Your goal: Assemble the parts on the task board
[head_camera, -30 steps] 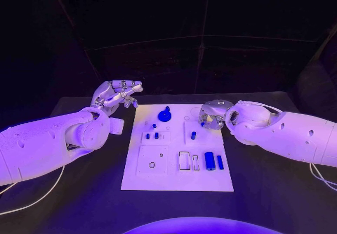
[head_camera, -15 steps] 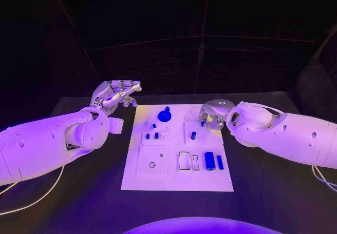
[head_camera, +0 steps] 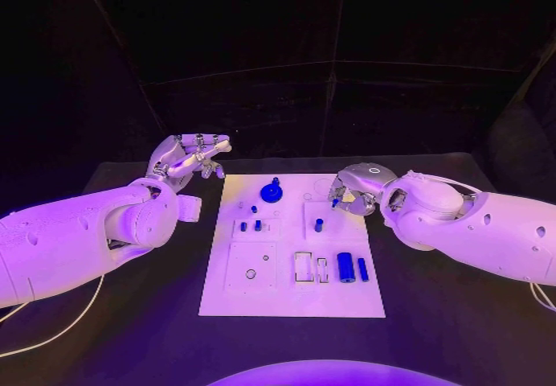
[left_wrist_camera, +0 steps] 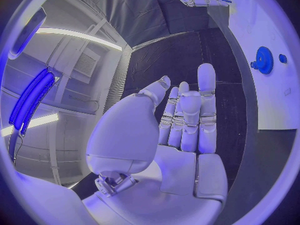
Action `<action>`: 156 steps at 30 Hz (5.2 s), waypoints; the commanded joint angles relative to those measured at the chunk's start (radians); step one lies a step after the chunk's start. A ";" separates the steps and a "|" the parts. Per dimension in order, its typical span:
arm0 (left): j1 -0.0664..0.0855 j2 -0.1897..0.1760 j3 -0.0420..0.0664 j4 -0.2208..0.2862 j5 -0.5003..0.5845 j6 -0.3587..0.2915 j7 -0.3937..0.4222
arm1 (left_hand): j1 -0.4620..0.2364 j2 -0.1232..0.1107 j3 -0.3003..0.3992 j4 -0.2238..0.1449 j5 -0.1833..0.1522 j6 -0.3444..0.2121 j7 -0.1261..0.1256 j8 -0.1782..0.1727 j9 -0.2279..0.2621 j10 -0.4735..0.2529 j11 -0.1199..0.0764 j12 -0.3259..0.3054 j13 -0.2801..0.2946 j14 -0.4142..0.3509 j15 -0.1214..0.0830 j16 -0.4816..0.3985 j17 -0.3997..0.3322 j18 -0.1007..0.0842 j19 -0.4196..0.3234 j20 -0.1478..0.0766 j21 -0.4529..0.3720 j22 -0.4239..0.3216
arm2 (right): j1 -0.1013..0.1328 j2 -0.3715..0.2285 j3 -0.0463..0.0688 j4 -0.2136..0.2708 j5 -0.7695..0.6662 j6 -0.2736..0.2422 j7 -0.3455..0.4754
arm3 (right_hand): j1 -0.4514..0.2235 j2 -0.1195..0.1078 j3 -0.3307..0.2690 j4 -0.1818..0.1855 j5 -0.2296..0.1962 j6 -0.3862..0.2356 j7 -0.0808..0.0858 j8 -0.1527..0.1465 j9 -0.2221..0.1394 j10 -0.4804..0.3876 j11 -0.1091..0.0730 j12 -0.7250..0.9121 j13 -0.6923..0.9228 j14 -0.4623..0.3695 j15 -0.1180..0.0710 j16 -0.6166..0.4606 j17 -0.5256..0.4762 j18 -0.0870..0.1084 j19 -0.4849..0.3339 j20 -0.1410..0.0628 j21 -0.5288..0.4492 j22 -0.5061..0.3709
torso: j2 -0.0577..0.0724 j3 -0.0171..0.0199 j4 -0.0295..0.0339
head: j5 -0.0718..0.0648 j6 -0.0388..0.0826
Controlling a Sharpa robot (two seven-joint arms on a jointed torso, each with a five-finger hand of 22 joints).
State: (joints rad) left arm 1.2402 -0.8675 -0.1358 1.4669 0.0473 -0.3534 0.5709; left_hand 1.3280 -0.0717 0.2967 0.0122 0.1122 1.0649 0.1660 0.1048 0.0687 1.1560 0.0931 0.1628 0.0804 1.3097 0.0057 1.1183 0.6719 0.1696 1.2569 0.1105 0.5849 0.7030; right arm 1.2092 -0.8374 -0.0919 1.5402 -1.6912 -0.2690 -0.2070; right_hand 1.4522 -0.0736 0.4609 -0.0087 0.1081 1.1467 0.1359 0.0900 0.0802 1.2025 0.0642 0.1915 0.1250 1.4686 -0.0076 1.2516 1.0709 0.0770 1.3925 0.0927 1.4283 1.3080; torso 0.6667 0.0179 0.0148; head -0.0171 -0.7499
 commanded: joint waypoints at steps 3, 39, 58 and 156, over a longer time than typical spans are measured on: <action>0.001 0.000 0.001 0.000 0.004 0.002 0.014 | 0.013 0.000 0.001 -0.006 0.003 -0.007 0.000 0.005 0.000 -0.008 0.001 0.003 0.000 -0.005 0.002 0.004 -0.001 0.013 0.000 -0.004 -0.005 -0.002 | 0.003 -0.010 0.015 0.068 0.014 -0.049 -0.014 | -0.012 0.001 0.006 0.000 -0.003 0.007 0.002 0.003 0.001 0.008 0.000 -0.003 -0.001 0.027 -0.008 -0.001 -0.001 -0.018 0.007 0.002 0.003 0.014 | 0.002 0.0001 0.0006 | 0.006 0.000; 0.002 0.015 0.001 0.016 0.004 0.021 0.015 | 0.014 -0.002 -0.001 -0.008 0.002 -0.010 0.002 0.006 0.000 -0.012 0.002 0.006 -0.001 -0.007 0.003 0.003 -0.003 0.013 0.000 -0.004 -0.006 -0.003 | -0.098 0.263 0.010 0.031 0.018 0.058 0.031 | -0.029 -0.005 0.008 -0.002 -0.004 0.006 0.002 -0.002 0.000 0.008 0.000 -0.012 -0.003 0.025 -0.008 -0.003 -0.011 -0.016 0.003 0.002 0.002 0.011 | 0.002 0.0006 0.0011 | 0.071 -0.029; 0.002 0.017 0.001 0.012 0.004 0.023 0.010 | 0.014 -0.002 -0.001 -0.008 0.002 -0.010 0.002 0.006 0.000 -0.012 0.002 0.006 -0.001 -0.007 0.003 0.003 -0.003 0.013 0.000 -0.004 -0.006 -0.003 | -0.103 0.272 0.009 0.028 0.012 0.100 0.034 | -0.036 -0.007 0.005 -0.002 -0.002 0.004 0.003 -0.004 0.000 0.007 0.001 -0.015 -0.004 0.025 -0.007 -0.002 -0.013 -0.016 0.002 0.002 0.001 0.011 | 0.002 -0.0002 0.0001 | 0.079 -0.037; 0.002 0.014 0.001 0.011 0.004 0.032 -0.003 | 0.015 -0.003 -0.003 -0.009 0.002 -0.014 0.003 0.009 0.000 -0.016 0.004 0.011 -0.001 -0.009 0.004 0.002 -0.007 0.012 0.001 -0.003 -0.009 -0.006 | -0.109 0.294 0.008 0.017 -0.018 0.173 -0.006 | -0.065 -0.015 -0.008 0.002 -0.002 -0.008 0.006 -0.016 -0.004 -0.004 0.007 -0.034 -0.010 0.021 -0.003 -0.006 -0.028 -0.014 -0.006 0.006 -0.003 0.003 | 0.002 -0.0004 0.0005 | 0.083 -0.042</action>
State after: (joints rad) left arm 1.2407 -0.8537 -0.1358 1.4763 0.0498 -0.3323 0.5635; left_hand 1.3320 -0.0757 0.2939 0.0095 0.1122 1.0613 0.1696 0.1088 0.0687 1.1451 0.0965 0.1667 0.0802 1.3062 0.0092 1.1183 0.6663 0.1691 1.2569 0.1105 0.5810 0.6983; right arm 1.0987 -0.5440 -0.0839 1.5582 -1.7026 -0.1180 -0.2038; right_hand 1.3943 -0.0867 0.4578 -0.0064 0.1073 1.1455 0.1390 0.0810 0.0743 1.2022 0.0643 0.1614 0.1170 1.4651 -0.0110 1.2516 1.0435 0.0773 1.3886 0.0966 1.4284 1.3074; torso 0.6689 0.0171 0.0153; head 0.0655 -0.7918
